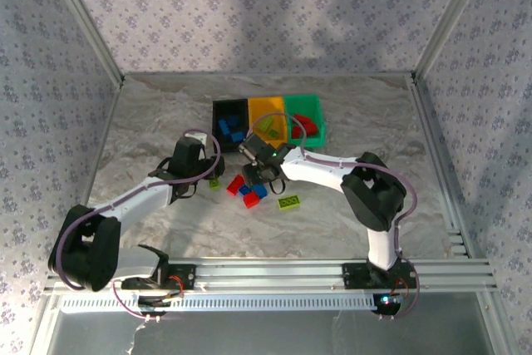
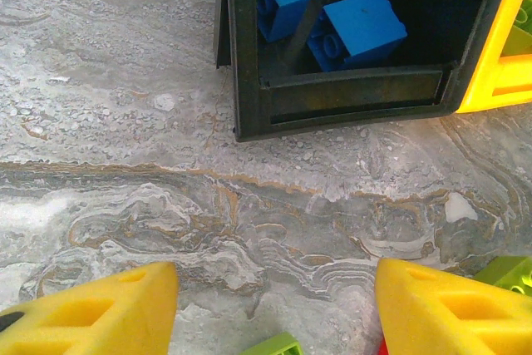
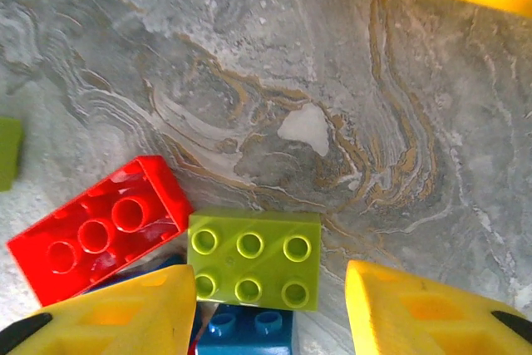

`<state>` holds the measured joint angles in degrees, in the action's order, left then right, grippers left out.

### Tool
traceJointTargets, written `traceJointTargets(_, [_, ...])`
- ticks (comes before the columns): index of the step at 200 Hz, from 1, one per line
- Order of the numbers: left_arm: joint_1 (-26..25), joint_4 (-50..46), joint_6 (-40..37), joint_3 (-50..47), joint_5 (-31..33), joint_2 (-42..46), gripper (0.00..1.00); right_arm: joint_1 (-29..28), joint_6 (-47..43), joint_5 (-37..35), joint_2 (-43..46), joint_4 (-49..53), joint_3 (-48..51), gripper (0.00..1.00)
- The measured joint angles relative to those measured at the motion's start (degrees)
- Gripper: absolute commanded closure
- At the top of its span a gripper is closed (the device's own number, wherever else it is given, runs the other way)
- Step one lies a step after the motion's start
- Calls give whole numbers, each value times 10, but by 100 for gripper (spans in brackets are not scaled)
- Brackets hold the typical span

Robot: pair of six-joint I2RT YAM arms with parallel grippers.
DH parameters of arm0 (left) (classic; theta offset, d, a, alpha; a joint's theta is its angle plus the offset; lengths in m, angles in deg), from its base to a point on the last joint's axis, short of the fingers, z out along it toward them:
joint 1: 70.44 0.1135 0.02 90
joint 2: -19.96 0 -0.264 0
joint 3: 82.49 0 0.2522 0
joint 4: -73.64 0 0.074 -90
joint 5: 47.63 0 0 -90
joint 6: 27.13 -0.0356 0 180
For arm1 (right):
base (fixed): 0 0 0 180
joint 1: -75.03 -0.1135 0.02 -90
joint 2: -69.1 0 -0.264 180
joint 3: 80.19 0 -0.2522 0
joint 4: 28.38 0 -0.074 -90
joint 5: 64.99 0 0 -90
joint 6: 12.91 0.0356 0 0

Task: Sort the legos into containers by color
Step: Move the lego to the center of the table.

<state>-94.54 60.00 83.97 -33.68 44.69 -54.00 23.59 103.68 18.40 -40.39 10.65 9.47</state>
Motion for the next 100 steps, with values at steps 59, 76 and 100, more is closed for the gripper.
traceJointTargets(59, [0, 0, 0, 0, 0, 0, 37, 1, 2, -1, -23, 9, -7, 49])
traceJointTargets(76, [0, 0, 0, 0, 0, 0, 37, 4, 7, -2, -23, 11, -7, 49])
traceJointTargets(100, [0, 0, 0, 0, 0, 0, 37, 15, 15, -5, -22, 14, -4, 49])
